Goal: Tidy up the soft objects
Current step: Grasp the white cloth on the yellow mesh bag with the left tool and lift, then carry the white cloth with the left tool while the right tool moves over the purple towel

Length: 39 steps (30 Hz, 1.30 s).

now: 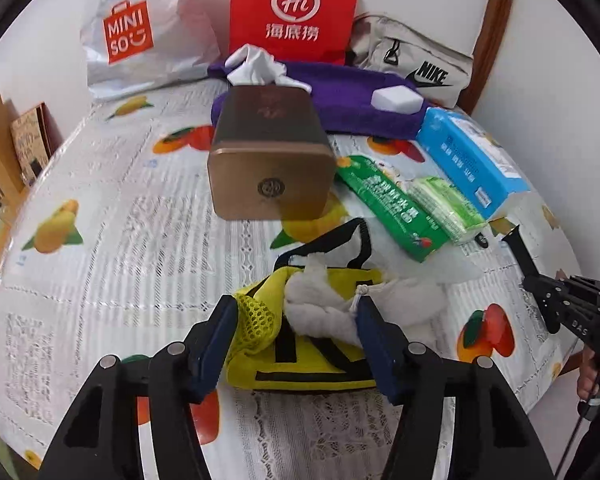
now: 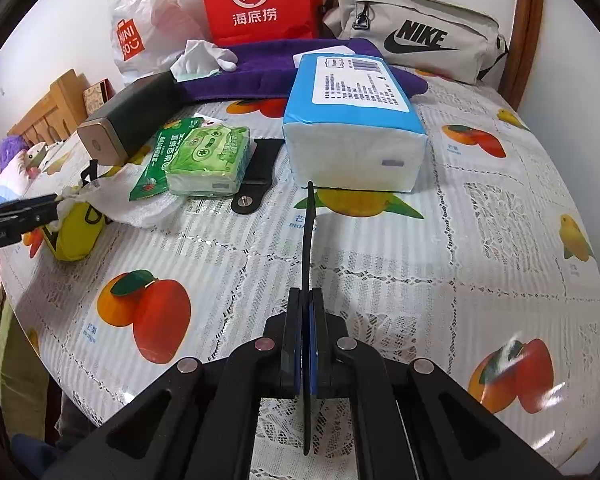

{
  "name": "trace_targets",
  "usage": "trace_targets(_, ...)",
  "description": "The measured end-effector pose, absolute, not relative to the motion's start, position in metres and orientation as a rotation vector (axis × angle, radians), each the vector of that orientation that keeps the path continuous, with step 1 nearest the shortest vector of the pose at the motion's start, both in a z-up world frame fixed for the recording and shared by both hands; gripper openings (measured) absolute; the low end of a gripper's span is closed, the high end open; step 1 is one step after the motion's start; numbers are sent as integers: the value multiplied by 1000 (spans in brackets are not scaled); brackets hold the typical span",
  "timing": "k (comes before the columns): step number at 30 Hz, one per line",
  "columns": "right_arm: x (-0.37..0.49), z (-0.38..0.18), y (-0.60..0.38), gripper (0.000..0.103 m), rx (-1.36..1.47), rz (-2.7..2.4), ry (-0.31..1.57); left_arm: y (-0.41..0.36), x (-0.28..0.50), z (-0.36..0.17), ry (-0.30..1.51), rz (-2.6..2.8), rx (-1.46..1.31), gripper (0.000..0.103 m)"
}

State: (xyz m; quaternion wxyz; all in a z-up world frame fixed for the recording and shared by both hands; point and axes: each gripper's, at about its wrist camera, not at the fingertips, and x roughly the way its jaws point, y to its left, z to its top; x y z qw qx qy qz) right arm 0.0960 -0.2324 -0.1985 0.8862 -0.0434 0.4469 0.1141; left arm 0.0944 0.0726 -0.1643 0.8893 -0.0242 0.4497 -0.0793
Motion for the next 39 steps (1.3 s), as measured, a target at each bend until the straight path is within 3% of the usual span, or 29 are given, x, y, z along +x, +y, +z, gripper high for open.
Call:
trace_targets(7,95,-199,-232,3,-94,235,930,74,86,-147,901,-211,-71,58)
trace_targets(10,94,-199,-232,3,-91,235,930,68,86,-150,927,-250,-79,47)
trace_targets(22,92,-200,-236,3,-80,239,926,56,95,-179,1000,-209,-78,39)
trace_targets(24,92,-201,-237,3,-77,241,925,54,97,-180,991,-192,-54,23)
trace_targets(26,91,-200,-237,3,-78,238,923,56,97,-179,987,-194,-58,20)
trace_targets(39,85,-191,-247,3,-56,210,902,81,83,-144,896,-140,-83,19)
